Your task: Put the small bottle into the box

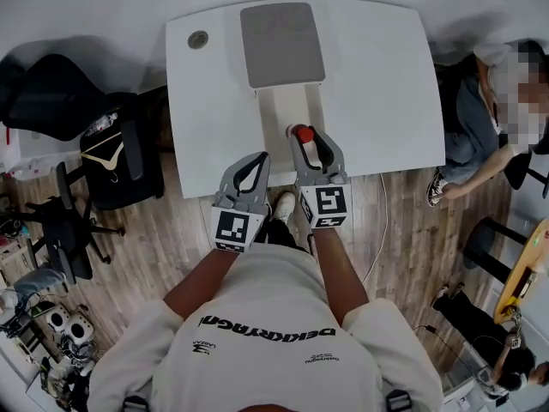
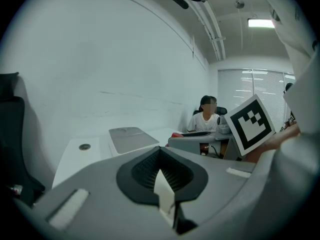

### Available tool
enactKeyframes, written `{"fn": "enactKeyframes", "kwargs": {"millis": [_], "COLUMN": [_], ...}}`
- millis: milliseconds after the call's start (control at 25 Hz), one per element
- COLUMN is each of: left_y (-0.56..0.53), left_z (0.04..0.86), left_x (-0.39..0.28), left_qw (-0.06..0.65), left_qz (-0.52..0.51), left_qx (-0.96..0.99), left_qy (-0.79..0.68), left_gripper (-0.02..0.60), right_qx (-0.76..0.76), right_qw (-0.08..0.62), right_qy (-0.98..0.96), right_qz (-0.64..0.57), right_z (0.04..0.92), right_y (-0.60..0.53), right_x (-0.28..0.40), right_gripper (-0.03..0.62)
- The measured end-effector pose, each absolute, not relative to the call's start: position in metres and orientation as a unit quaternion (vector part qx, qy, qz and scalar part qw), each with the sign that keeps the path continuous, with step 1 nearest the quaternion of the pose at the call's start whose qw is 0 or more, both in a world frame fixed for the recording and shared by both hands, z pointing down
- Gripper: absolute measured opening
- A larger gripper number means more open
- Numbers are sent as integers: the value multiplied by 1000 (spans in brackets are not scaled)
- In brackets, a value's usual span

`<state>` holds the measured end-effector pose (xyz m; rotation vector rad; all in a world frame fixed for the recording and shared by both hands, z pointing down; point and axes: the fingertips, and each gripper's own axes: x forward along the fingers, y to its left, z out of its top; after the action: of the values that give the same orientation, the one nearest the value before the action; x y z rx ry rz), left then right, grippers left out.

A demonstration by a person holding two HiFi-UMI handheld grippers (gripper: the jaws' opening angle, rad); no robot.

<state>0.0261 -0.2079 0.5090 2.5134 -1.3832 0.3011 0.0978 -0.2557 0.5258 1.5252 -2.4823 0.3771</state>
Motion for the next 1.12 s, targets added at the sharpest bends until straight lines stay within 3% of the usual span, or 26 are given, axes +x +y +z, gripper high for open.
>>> {"fn": "enactKeyframes", "kwargs": {"millis": [1120], "left_y": [-223], "left_z": [524], "left_x": [18], "left_qw": [130], "left_qz": [112], "left_qx": [863], "left_qy": [-476], "left_gripper": [5], "right_qx": [517], "right_qw": [150], "right_qy": [-832], "right_qz": [135], "right_z": [574], "right_y": [-288], "right_x": [91], "right_gripper": [141]}}
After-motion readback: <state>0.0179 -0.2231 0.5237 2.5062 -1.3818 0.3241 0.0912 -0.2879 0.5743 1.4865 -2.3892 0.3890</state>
